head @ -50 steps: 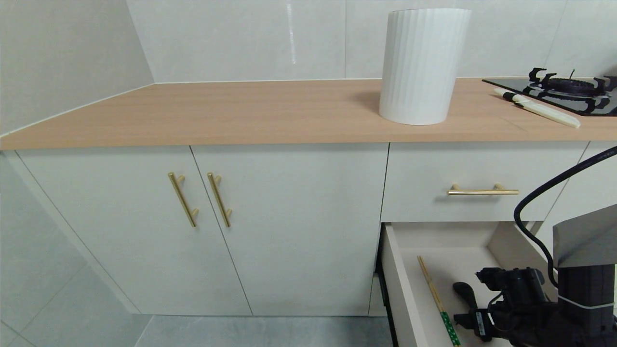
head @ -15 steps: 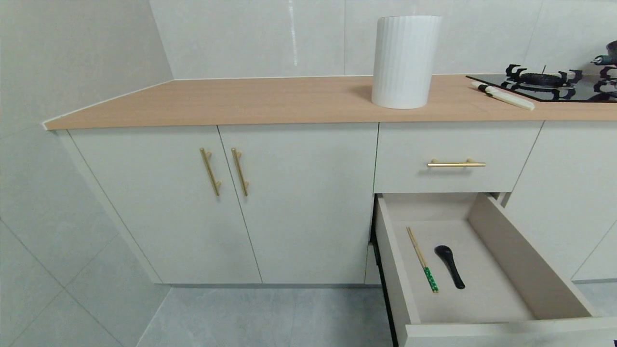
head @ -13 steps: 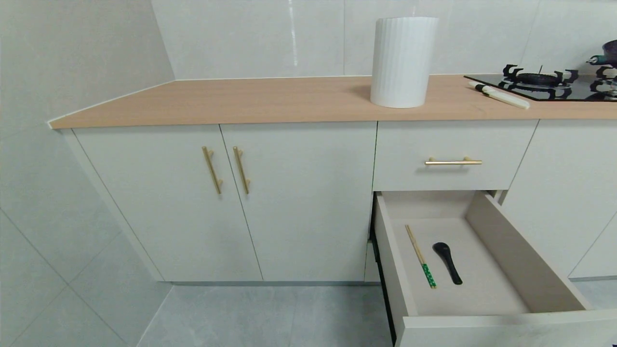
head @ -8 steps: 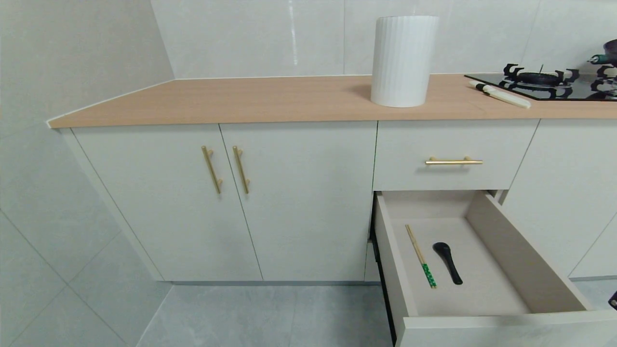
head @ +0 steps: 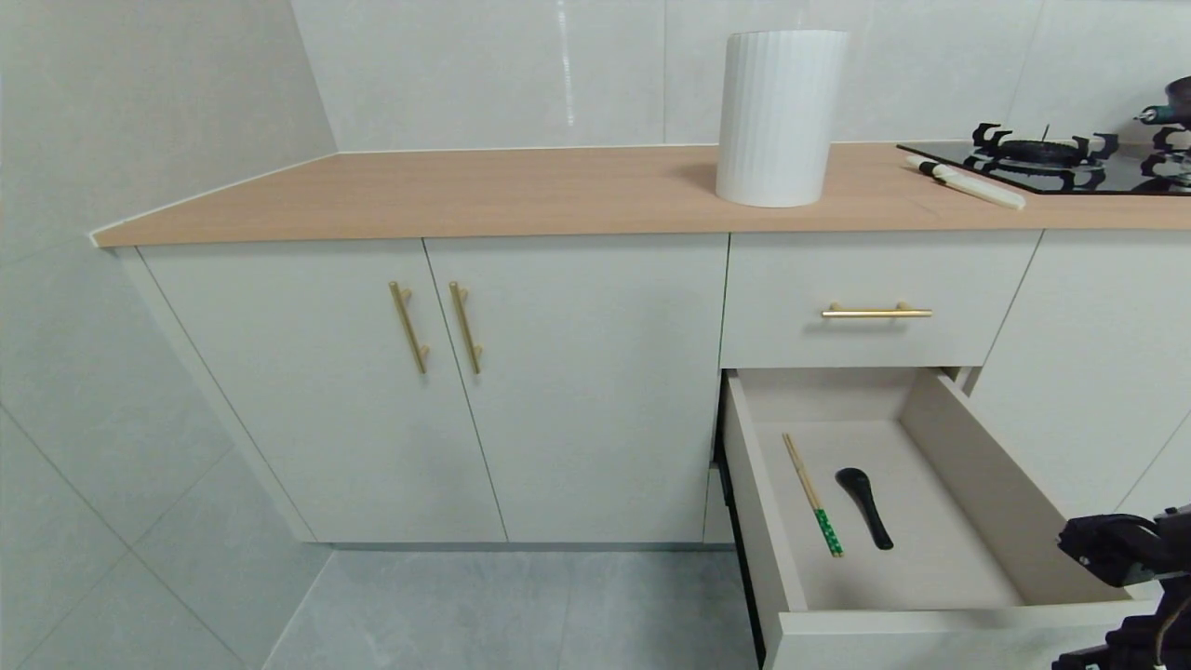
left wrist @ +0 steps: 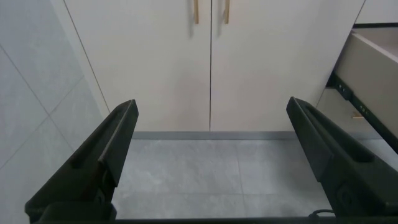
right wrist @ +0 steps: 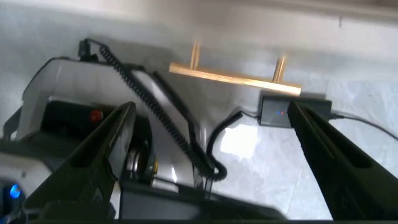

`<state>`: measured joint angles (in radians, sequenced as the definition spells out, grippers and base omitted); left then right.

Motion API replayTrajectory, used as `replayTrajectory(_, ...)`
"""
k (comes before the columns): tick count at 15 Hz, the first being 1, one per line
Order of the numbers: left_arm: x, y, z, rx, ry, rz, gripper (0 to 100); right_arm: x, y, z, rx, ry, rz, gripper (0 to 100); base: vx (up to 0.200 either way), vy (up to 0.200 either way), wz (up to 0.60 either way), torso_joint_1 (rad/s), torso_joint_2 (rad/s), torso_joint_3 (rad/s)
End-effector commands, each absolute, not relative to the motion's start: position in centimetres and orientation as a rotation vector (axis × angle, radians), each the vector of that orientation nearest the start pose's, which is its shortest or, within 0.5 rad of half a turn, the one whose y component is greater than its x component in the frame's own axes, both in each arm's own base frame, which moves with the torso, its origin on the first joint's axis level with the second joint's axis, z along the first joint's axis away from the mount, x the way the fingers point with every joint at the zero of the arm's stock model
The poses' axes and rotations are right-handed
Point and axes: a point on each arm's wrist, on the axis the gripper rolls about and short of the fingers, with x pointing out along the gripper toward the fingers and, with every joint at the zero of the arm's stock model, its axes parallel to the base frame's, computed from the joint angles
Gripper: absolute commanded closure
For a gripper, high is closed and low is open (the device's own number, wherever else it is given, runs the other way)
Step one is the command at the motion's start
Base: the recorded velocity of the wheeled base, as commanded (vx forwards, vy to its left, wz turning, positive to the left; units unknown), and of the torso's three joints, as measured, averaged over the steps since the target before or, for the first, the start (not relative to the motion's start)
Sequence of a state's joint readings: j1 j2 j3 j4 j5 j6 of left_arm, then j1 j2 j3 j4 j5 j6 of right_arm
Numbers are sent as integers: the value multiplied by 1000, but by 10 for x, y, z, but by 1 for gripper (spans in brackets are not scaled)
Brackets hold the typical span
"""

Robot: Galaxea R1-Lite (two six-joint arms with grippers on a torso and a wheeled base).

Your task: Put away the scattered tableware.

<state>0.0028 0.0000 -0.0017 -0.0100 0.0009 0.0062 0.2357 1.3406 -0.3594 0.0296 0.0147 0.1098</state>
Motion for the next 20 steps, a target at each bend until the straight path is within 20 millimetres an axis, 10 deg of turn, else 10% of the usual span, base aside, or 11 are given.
replayTrajectory(1, -23, 0, 77, 6, -12, 5, 0, 155, 37, 92, -45, 1079, 150, 0, 0, 0, 0, 0, 0, 0)
replayTrajectory(20, -23, 0, 77, 6, -12, 5, 0, 241, 53, 102, -57, 1013, 94, 0, 0, 0, 0, 0, 0, 0)
